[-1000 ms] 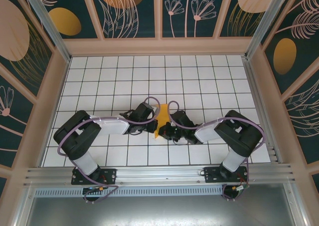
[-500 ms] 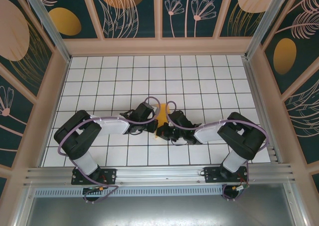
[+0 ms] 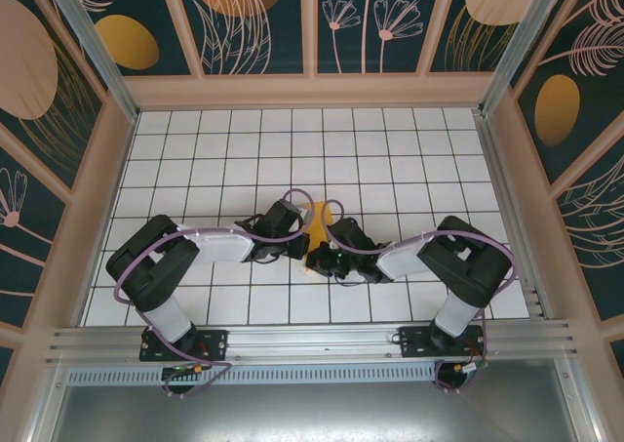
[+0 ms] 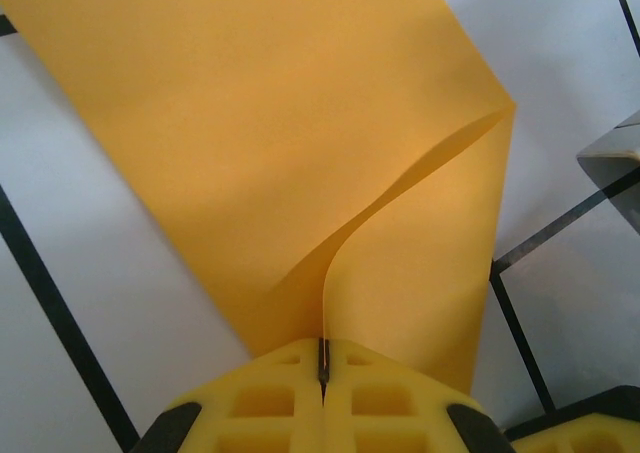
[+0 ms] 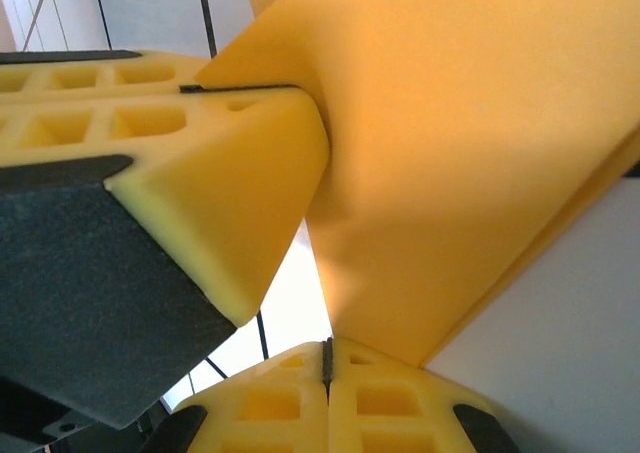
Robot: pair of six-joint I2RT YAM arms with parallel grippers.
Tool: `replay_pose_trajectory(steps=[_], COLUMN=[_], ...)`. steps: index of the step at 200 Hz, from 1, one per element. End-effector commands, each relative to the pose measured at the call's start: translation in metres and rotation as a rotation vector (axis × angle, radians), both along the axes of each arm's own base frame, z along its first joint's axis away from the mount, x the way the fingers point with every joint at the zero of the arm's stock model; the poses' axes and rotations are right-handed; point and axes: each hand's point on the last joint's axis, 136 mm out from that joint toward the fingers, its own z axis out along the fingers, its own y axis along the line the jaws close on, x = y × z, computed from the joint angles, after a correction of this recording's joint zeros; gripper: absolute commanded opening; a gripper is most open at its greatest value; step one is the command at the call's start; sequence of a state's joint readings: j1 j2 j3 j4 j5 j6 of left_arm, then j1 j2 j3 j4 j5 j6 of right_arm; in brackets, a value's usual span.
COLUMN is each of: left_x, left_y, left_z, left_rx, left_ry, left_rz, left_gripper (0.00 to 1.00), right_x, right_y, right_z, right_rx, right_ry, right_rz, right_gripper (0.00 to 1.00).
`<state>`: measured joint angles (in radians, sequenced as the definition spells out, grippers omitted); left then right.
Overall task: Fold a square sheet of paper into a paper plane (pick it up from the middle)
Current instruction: Third fold the triangle at the center of the table.
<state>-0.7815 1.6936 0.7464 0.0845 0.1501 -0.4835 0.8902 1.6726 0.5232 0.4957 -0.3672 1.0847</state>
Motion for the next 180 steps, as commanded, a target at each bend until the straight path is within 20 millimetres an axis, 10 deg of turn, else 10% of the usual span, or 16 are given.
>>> replay_pose_trajectory(steps=[1,94,180], left_x=[-0.017,-0.017,-0.016], left_y=[0.016,0.017,0.016], left_z=[-0.030,-0.031,-0.029], left_rx=[0.091,0.095,0.092], left_ry=[0.081,0.084,0.081], left_rz=[-0.010,-0.009,-0.009], left_gripper=[0.05,0.05,0.05], right_x=[-0.002,-0.014,0.000], right_y=[-0.001,-0.003,0.014], right_z=[0.013,-0.024,0.016], right_rx=[0.008,-0.077,-0.032], right_ry=[-0.020,0.081,-0.019], right_rz=[0.003,0.026,0.052], right_gripper=[0.00,0.00,0.00])
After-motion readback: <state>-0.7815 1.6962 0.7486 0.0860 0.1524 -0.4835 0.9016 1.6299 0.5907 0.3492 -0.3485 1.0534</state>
